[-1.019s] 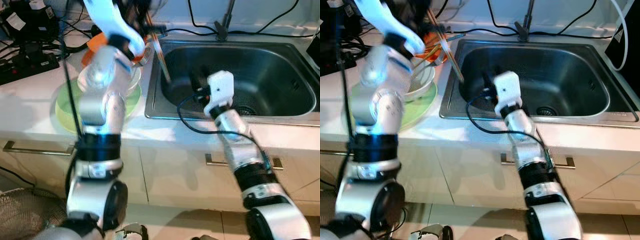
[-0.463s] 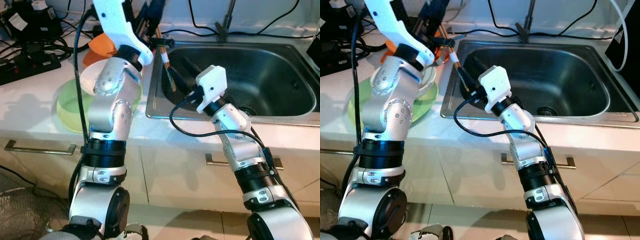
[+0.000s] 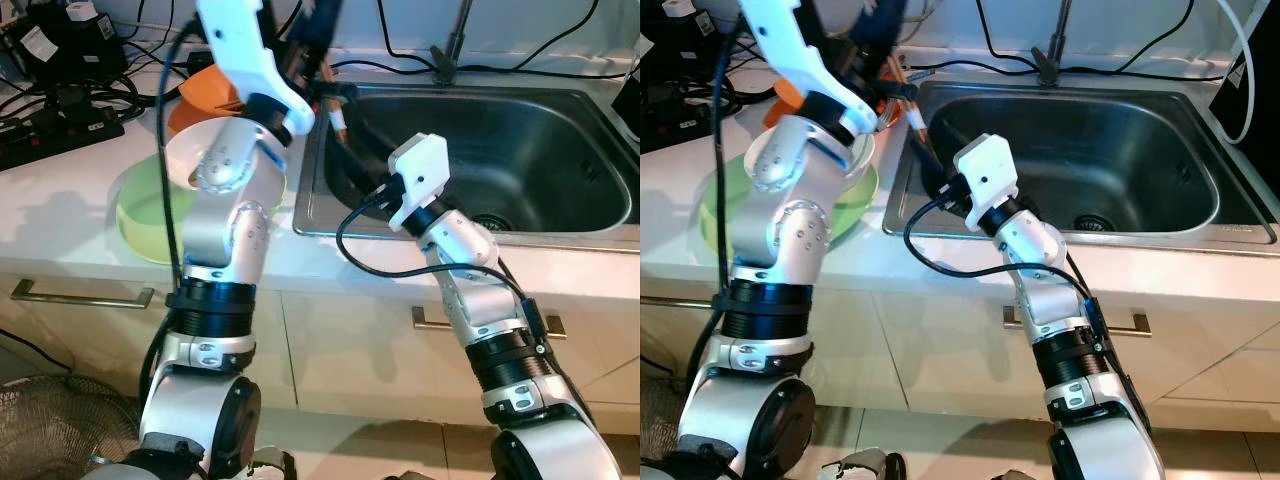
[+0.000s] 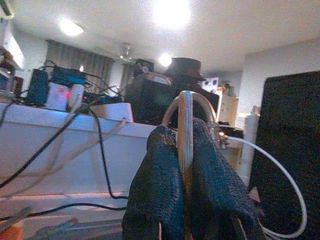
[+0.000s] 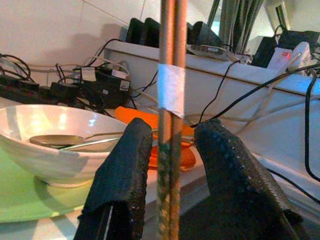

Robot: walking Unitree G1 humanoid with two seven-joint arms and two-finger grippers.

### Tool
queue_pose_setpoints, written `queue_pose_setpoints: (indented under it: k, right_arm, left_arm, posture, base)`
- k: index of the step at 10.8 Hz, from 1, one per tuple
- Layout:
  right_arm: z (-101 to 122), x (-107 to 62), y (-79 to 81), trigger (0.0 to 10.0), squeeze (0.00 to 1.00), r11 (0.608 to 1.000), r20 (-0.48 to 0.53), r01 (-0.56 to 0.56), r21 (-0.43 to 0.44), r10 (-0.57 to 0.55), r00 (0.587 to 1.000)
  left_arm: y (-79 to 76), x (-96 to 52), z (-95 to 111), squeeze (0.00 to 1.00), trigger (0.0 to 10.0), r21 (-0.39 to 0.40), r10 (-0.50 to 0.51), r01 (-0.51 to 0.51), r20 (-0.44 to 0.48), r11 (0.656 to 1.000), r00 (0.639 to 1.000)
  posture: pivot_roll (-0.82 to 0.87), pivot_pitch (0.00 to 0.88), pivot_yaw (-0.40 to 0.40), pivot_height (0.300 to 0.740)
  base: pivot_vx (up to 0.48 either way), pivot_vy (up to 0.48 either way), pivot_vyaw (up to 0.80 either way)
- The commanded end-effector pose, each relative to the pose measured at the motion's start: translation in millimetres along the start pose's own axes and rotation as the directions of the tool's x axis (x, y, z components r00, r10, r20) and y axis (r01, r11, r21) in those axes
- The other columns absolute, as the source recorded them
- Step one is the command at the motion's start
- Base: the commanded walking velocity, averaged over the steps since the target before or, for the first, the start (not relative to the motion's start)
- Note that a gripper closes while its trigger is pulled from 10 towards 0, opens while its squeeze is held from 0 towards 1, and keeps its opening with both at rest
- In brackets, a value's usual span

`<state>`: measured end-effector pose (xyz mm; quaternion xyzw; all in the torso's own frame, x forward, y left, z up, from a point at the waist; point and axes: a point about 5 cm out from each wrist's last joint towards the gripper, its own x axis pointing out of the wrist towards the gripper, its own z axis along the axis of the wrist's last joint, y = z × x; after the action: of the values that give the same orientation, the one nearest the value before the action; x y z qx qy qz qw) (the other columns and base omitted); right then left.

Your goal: Kitchen organization

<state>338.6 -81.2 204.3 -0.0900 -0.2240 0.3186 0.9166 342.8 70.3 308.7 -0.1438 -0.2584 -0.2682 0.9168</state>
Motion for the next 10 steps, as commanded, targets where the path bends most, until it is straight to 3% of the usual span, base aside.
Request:
queue_pose_setpoints:
  k: [1,7,8,9,10]
  right_arm:
    - [4.4,2.2,4.3,10.0,0.00,1.000,0.018,-0.019,0.017,0.019,1.000]
    - [-0.1,10.1,2.4,10.0,0.00,0.997,-0.021,0.074,0.010,-0.074,0.997]
    - [-1.6,10.0,0.4,1.7,0.00,0.996,-0.029,0.090,0.010,-0.090,0.996]
    - [-1.9,9.9,0.0,0.0,0.00,0.995,-0.031,0.095,0.010,-0.094,0.995]
    - [-2.1,10.2,-0.1,0.0,0.00,0.995,-0.032,0.098,0.008,-0.098,0.995]
  left_arm:
    - [-2.7,-1.1,-5.2,0.00,10.0,-0.012,-0.021,0.021,-0.022,1.000,1.000]
    - [-10.1,-2.5,-9.6,0.00,10.0,-0.031,-0.062,0.061,-0.050,0.998,0.997]
    - [-11.6,-2.2,-9.6,0.00,10.0,-0.031,-0.067,0.066,-0.050,0.997,0.996]
    - [-11.9,-2.1,-9.5,0.00,10.0,-0.031,-0.069,0.067,-0.050,0.997,0.996]
    - [-11.9,-2.1,-9.2,0.00,10.0,-0.029,-0.070,0.069,-0.051,0.997,0.996]
  posture:
    - [0.05,0.026,0.039,0.740]
    - [0.06,0.035,0.040,0.740]
    - [0.06,0.037,0.041,0.740]
    - [0.06,0.037,0.041,0.740]
    - [0.06,0.041,0.041,0.740]
  base:
    - [0.000,0.000,0.00]
    - [0.000,0.000,0.00]
    - [0.000,0.000,0.00]
    - [0.000,0.000,0.00]
    - [0.000,0.000,0.00]
